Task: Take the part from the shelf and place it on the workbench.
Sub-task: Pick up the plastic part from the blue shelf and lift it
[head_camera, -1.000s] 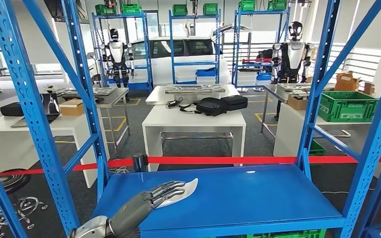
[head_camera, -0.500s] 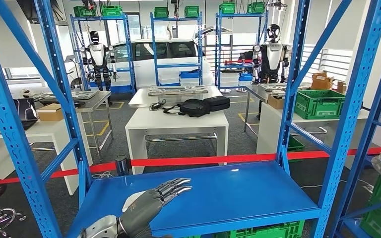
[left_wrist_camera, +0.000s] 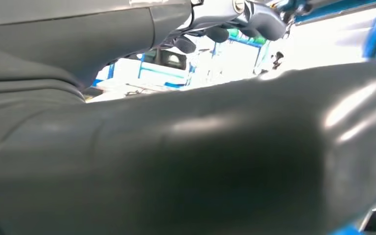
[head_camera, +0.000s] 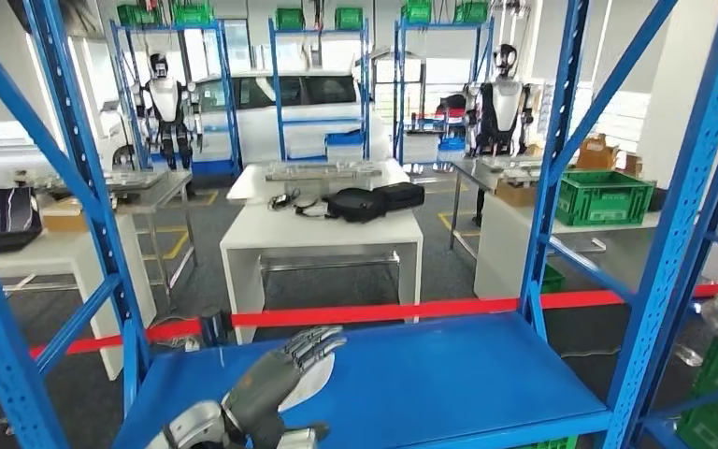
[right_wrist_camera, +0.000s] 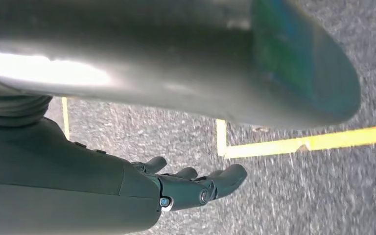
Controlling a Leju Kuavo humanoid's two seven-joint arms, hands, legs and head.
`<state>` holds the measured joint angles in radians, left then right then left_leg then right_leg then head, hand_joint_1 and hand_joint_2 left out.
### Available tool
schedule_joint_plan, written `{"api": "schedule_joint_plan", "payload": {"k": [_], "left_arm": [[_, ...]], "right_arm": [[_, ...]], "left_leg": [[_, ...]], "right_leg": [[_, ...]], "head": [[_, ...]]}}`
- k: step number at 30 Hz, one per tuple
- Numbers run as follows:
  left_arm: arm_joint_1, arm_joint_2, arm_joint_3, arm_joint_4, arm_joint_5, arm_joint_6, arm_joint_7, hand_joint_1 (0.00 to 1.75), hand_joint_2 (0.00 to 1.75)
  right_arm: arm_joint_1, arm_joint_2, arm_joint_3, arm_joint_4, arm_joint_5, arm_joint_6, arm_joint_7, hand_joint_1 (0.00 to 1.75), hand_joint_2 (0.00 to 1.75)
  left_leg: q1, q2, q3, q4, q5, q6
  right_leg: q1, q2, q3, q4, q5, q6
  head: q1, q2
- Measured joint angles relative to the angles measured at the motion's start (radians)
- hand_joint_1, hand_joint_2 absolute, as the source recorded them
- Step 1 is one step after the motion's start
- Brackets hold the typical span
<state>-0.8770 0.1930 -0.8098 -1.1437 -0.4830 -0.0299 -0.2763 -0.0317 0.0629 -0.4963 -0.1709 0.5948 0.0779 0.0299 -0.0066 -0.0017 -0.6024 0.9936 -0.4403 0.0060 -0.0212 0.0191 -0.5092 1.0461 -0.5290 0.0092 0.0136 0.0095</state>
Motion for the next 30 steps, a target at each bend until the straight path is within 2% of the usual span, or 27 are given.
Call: {"api": "schedule_joint_plan", "payload": {"k": [1, 3, 4, 5, 6, 7, 8, 9, 10, 11, 12, 13, 14, 15, 16, 17, 18, 19, 20, 21, 22, 23, 24, 26, 27, 28, 30], "left_arm": [[-0.002, -0.002, 0.000, 0.004, 0.000, 0.001, 0.000, 0.00, 0.00], [-0.006, -0.007, -0.001, 0.013, -0.001, 0.003, 0.000, 0.00, 0.00], [-0.007, -0.010, -0.003, 0.018, -0.001, 0.004, 0.002, 0.00, 0.00], [-0.005, -0.012, -0.005, 0.023, -0.002, 0.008, 0.006, 0.00, 0.00], [-0.004, -0.013, -0.006, 0.029, -0.005, 0.014, 0.013, 0.00, 0.00], [-0.003, -0.013, -0.006, 0.037, -0.010, 0.023, 0.022, 0.00, 0.00], [-0.003, -0.013, -0.005, 0.046, -0.016, 0.035, 0.031, 0.00, 0.00], [-0.003, -0.013, -0.004, 0.059, -0.025, 0.049, 0.038, 0.00, 0.00], [-0.003, -0.011, -0.003, 0.078, -0.037, 0.064, 0.044, 0.00, 0.00], [-0.005, -0.009, -0.003, 0.098, -0.049, 0.076, 0.048, 0.00, 0.00], [-0.008, -0.007, -0.001, 0.120, -0.062, 0.086, 0.049, 0.00, 0.00], [-0.015, -0.005, 0.003, 0.143, -0.073, 0.094, 0.051, 0.00, 0.00], [-0.028, -0.004, 0.010, 0.164, -0.082, 0.098, 0.052, 0.00, 0.00], [-0.044, -0.003, 0.017, 0.188, -0.087, 0.101, 0.054, 0.00, 0.00], [-0.060, -0.002, 0.024, 0.216, -0.090, 0.102, 0.056, 0.00, 0.00], [-0.073, -0.001, 0.028, 0.250, -0.092, 0.102, 0.058, 0.00, 0.00], [-0.080, 0.001, 0.032, 0.286, -0.092, 0.103, 0.057, 0.00, 0.00], [-0.082, 0.004, 0.036, 0.324, -0.092, 0.104, 0.055, 0.00, 0.00], [-0.083, 0.008, 0.040, 0.359, -0.092, 0.107, 0.051, 0.00, 0.00], [-0.083, 0.012, 0.045, 0.390, -0.092, 0.110, 0.047, 0.00, 0.00], [-0.083, 0.015, 0.049, 0.415, -0.092, 0.112, 0.044, 0.00, 0.00], [-0.084, 0.018, 0.053, 0.438, -0.092, 0.115, 0.042, 0.00, 0.00], [-0.084, 0.021, 0.056, 0.459, -0.092, 0.116, 0.041, 0.00, 0.00], [-0.082, 0.025, 0.058, 0.501, -0.092, 0.118, 0.043, 0.00, 0.00], [-0.080, 0.027, 0.059, 0.518, -0.091, 0.115, 0.043, 0.00, 0.00], [-0.080, 0.030, 0.062, 0.532, -0.085, 0.107, 0.040, 0.00, 0.44], [-0.082, 0.034, 0.079, 0.550, -0.048, 0.061, 0.016, 0.00, 1.31]], "right_arm": [[0.000, 0.001, -0.001, 0.000, 0.000, 0.000, 0.000, 0.00, 0.00], [-0.001, 0.002, -0.001, 0.000, 0.000, 0.000, -0.002, 0.00, 0.00], [-0.001, 0.002, -0.002, 0.000, 0.000, 0.000, -0.002, 0.00, 0.00], [0.002, 0.002, -0.002, 0.000, 0.001, 0.000, -0.002, 0.00, 0.00], [0.006, 0.002, -0.002, 0.000, 0.002, 0.000, -0.001, 0.00, 0.00], [0.009, 0.002, -0.002, 0.000, 0.003, 0.000, 0.000, 0.00, 0.00], [0.013, 0.002, -0.002, 0.000, 0.005, 0.001, 0.000, 0.00, 0.00], [0.016, 0.002, -0.002, 0.000, 0.008, 0.002, 0.000, 0.00, 0.00], [0.019, 0.002, -0.002, 0.001, 0.011, 0.002, 0.000, 0.00, 0.00], [0.022, 0.003, -0.002, 0.002, 0.015, 0.003, 0.000, 0.00, 0.00], [0.023, 0.003, -0.002, 0.004, 0.017, 0.004, 0.001, 0.00, 0.00], [0.022, 0.004, -0.002, 0.004, 0.019, 0.004, 0.000, 0.00, 0.00], [0.019, 0.004, -0.003, 0.004, 0.021, 0.004, 0.000, 0.00, 0.00], [0.015, 0.004, -0.003, 0.004, 0.023, 0.003, -0.001, 0.00, 0.00], [0.012, 0.003, -0.003, 0.004, 0.025, 0.002, -0.002, 0.00, 0.00], [0.009, 0.002, -0.003, 0.004, 0.027, 0.002, -0.003, 0.00, 0.00], [0.007, 0.002, -0.003, 0.003, 0.030, 0.002, -0.004, 0.00, 0.00], [0.005, 0.001, -0.003, 0.003, 0.033, 0.002, -0.003, 0.00, 0.00], [0.003, 0.001, -0.003, 0.003, 0.035, 0.003, -0.003, 0.00, 0.00], [0.003, 0.001, -0.003, 0.004, 0.037, 0.004, -0.001, 0.00, 0.00], [0.005, 0.001, -0.004, 0.004, 0.038, 0.005, 0.000, 0.00, 0.00], [0.008, 0.002, -0.004, 0.004, 0.038, 0.005, 0.002, 0.00, 0.00], [0.010, 0.002, -0.004, 0.004, 0.039, 0.005, 0.004, 0.00, 0.00], [0.013, 0.003, -0.004, 0.005, 0.040, 0.006, 0.004, 0.00, 0.00], [0.013, 0.003, -0.004, 0.005, 0.040, 0.006, 0.004, 0.00, 0.00], [0.013, 0.004, -0.005, 0.006, 0.041, 0.006, 0.003, 0.00, 0.00], [0.010, 0.002, -0.006, 0.005, 0.042, 0.006, 0.001, 0.00, 0.00]], "left_leg": [[0.002, 0.000, 0.016, -0.007, -0.007, 0.006], [0.002, 0.000, 0.050, -0.017, -0.026, 0.014], [0.002, 0.001, 0.066, -0.019, -0.040, 0.015], [0.002, 0.001, 0.085, -0.019, -0.056, 0.015], [0.002, 0.000, 0.108, -0.020, -0.074, 0.015], [0.002, 0.000, 0.132, -0.020, -0.094, 0.014], [0.002, 0.000, 0.159, -0.020, -0.114, 0.012], [0.002, 0.000, 0.182, -0.020, -0.136, 0.009], [0.002, -0.001, 0.203, -0.018, -0.159, 0.005], [0.001, -0.002, 0.221, -0.019, -0.182, 0.000], [0.000, -0.003, 0.238, -0.025, -0.200, -0.006], [0.001, -0.004, 0.255, -0.025, -0.209, -0.013], [0.003, -0.005, 0.261, -0.017, -0.204, -0.020], [0.005, -0.004, 0.252, 0.017, -0.184, -0.026], [0.006, -0.004, 0.222, 0.079, -0.156, -0.032], [0.007, -0.003, 0.174, 0.153, -0.138, -0.037], [0.008, -0.003, 0.121, 0.225, -0.139, -0.042], [0.009, -0.003, 0.067, 0.277, -0.169, -0.044], [0.010, -0.003, 0.022, 0.302, -0.216, -0.045], [0.010, -0.003, -0.015, 0.303, -0.268, -0.045], [0.010, -0.003, -0.043, 0.285, -0.303, -0.044], [0.010, -0.003, -0.062, 0.247, -0.300, -0.043], [0.010, -0.002, -0.074, 0.193, -0.252, -0.042], [0.009, 0.001, -0.087, 0.069, -0.057, -0.037], [0.007, 0.002, -0.088, 0.032, 0.024, -0.034], [0.005, 0.001, -0.090, 0.015, 0.070, -0.030], [0.006, -0.001, -0.084, 0.018, 0.074, -0.022]], "right_leg": [[0.000, -0.003, -0.023, 0.039, 0.014, 0.002], [0.001, -0.008, -0.105, 0.158, 0.020, 0.004], [0.002, -0.009, -0.154, 0.212, 0.000, 0.006], [0.003, -0.009, -0.196, 0.245, -0.034, 0.008], [0.004, -0.009, -0.228, 0.252, -0.071, 0.009], [0.004, -0.010, -0.248, 0.234, -0.093, 0.010], [0.004, -0.012, -0.259, 0.192, -0.088, 0.011], [0.003, -0.015, -0.263, 0.134, -0.042, 0.010], [0.005, -0.019, -0.264, 0.073, 0.045, 0.008], [0.007, -0.024, -0.261, 0.031, 0.117, 0.003], [0.012, -0.028, -0.257, 0.008, 0.171, -0.003], [0.016, -0.030, -0.249, 0.002, 0.187, -0.011], [0.018, -0.029, -0.236, 0.008, 0.169, -0.020], [0.018, -0.027, -0.222, 0.007, 0.158, -0.028], [0.016, -0.026, -0.204, 0.003, 0.147, -0.038], [0.013, -0.025, -0.183, -0.002, 0.136, -0.046], [0.011, -0.023, -0.160, -0.011, 0.122, -0.051], [0.010, -0.019, -0.135, -0.020, 0.107, -0.053], [0.008, -0.015, -0.110, -0.028, 0.092, -0.053], [0.007, -0.009, -0.085, -0.033, 0.077, -0.052], [0.005, -0.004, -0.061, -0.037, 0.060, -0.050], [0.003, 0.000, -0.038, -0.038, 0.043, -0.049], [0.002, 0.002, -0.015, -0.039, 0.025, -0.047], [0.001, 0.009, 0.016, -0.036, -0.008, -0.039], [0.002, 0.014, 0.023, -0.034, -0.023, -0.031], [0.004, 0.017, 0.027, -0.034, -0.035, -0.023], [0.004, 0.017, 0.036, -0.038, -0.055, -0.008]], "head": [[0.000, 0.000], [0.001, 0.000], [0.002, 0.000], [0.003, 0.000], [0.003, 0.000], [0.004, 0.000], [0.004, 0.000], [0.005, 0.000], [0.005, 0.000], [0.005, -0.001], [0.005, -0.001], [0.005, -0.001], [0.005, -0.001], [0.005, -0.001], [0.004, -0.001], [0.003, 0.000], [0.002, 0.000], [0.002, 0.000], [0.001, 0.000], [0.001, 0.000], [0.001, 0.000], [0.001, 0.000], [0.000, 0.000], [-0.001, 0.000], [-0.001, 0.000], [-0.001, 0.000], [-0.001, 0.000]]}}
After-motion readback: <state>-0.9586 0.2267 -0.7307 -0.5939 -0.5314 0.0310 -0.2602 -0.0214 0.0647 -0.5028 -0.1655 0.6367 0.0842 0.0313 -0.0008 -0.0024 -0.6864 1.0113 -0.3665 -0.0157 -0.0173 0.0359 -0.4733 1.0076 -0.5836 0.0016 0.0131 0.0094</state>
